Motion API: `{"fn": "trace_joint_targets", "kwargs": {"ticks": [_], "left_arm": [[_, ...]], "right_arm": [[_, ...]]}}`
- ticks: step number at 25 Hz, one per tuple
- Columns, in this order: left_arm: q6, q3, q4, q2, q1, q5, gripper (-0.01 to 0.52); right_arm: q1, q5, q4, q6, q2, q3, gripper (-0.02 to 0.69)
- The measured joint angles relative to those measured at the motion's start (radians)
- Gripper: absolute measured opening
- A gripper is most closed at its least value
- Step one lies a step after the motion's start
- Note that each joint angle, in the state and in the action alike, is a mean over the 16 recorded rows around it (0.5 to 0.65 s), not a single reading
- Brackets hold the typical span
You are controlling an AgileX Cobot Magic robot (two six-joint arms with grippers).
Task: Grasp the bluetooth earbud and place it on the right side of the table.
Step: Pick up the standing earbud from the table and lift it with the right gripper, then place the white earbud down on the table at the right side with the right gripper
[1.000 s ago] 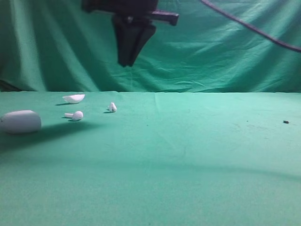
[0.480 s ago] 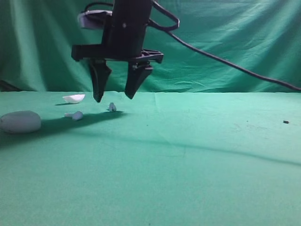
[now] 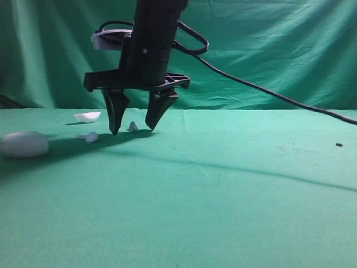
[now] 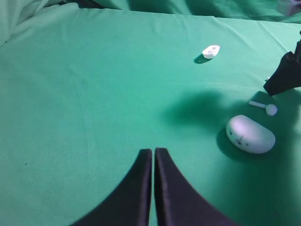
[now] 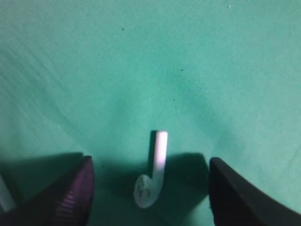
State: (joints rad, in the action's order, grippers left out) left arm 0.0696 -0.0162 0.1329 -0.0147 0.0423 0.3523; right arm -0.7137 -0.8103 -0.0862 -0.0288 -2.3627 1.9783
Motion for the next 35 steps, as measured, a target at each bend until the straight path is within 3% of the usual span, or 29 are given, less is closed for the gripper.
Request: {"fn": "trace_joint_targets", "kwargs": {"ticks": [10, 14, 26, 35], "left_arm": [[0.000, 0.000, 0.000, 0.000, 0.000, 0.000, 0.000], [0.000, 0.000, 0.000, 0.000, 0.000, 0.000, 0.000], [0.000, 0.000, 0.000, 0.000, 0.000, 0.000, 0.000], [0.000, 0.000, 0.000, 0.000, 0.000, 0.000, 0.000]], "right_arm": [[0.000, -0.033, -0.001, 0.018, -0.006, 0.026, 0.142], [0.005, -0.080, -0.002, 0.020, 0.011, 0.058, 0.084], [0.116, -0.310, -0.005, 0.039, 0.260, 0.120, 0.078], [0.302, -0.335, -0.010, 0.074, 0.572, -0.171, 0.078]]}}
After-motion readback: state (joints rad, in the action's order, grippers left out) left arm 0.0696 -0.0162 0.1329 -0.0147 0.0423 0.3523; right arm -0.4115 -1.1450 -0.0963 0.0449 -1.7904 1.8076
